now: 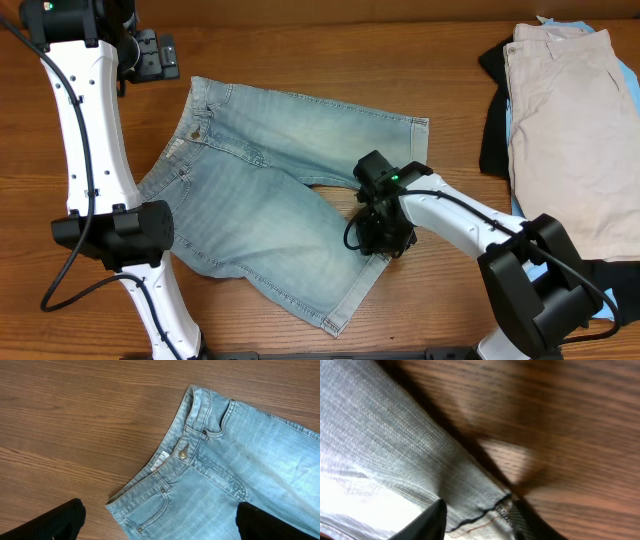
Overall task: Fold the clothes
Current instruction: 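Grasp the right leg hem with the right gripper and pull it right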
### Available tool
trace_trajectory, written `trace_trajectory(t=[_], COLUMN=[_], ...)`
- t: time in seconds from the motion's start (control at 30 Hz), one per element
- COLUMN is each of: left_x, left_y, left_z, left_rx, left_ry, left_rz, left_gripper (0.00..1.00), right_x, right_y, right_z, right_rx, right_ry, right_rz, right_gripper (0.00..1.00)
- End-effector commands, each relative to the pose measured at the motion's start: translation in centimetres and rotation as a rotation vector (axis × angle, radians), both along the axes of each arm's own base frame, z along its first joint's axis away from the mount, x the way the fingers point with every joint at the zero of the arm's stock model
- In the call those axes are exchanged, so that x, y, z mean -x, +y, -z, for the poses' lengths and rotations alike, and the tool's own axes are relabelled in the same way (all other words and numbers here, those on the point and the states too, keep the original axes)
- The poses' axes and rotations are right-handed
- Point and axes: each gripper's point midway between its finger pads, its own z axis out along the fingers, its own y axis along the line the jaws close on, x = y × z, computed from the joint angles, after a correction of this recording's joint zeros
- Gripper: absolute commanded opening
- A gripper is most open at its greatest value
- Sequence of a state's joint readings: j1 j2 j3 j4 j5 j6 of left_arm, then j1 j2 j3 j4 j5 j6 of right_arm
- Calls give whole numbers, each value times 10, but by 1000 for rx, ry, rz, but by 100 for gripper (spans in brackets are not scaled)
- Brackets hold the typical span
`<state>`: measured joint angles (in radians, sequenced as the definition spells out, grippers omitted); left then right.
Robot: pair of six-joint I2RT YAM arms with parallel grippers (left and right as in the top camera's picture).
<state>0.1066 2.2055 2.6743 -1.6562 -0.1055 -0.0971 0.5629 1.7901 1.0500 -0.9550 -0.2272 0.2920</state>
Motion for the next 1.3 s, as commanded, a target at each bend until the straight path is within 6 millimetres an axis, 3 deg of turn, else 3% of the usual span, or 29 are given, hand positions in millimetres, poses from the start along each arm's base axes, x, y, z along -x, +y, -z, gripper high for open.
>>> trace_trajectory(t=[0.0, 0.07, 0.23, 0.37, 0.4, 0.47, 0.57, 0.67, 0.77, 0.9, 0.97, 1.13, 1.27], left_x=[2, 3, 6, 8, 8, 8, 8, 8, 8, 7, 7, 7, 8], left_y=[1, 1, 1, 0, -1, -2, -2, -1, -2, -2, -2, -2, -2], left_z=[-6, -6, -4, -4, -4, -3, -4, -4, -4, -3, -4, -4, -3], left_rx=[-22, -22, -19, -14, -11, -7, -8, -8, -8, -5, -6, -5, -4], left_ry=[-9, -5, 9, 16, 16, 16, 15, 15, 15, 14, 11, 11, 17], left_rz=[18, 18, 19, 20, 22, 23, 23, 23, 23, 24, 24, 24, 24], left_gripper=[100, 100, 100, 100, 100, 100, 100, 100, 100, 100, 100, 100, 100], right_x=[-8, -11, -9, 3, 5, 9, 10, 12, 12, 18, 20, 13, -13], right_y=[-8, -12, -18, -8, -7, -5, -3, -1, -1, -6, -11, -23, -35], right_z=[-4, -4, -4, -7, -7, -7, -8, -8, -8, -3, 2, 7, 7], right_rx=[-6, -6, 3, -30, -28, -26, -41, -61, -59, -40, -18, 39, 17], right_ry=[-28, -27, -7, 26, 29, 33, 37, 40, 41, 52, 56, 48, 7], right_rz=[33, 52, 68, 7, 0, -12, -36, -58, -61, -59, -42, 83, 202], right_gripper=[27, 20, 19, 21, 26, 48, 58, 59, 50, 30, 4, 4, 4])
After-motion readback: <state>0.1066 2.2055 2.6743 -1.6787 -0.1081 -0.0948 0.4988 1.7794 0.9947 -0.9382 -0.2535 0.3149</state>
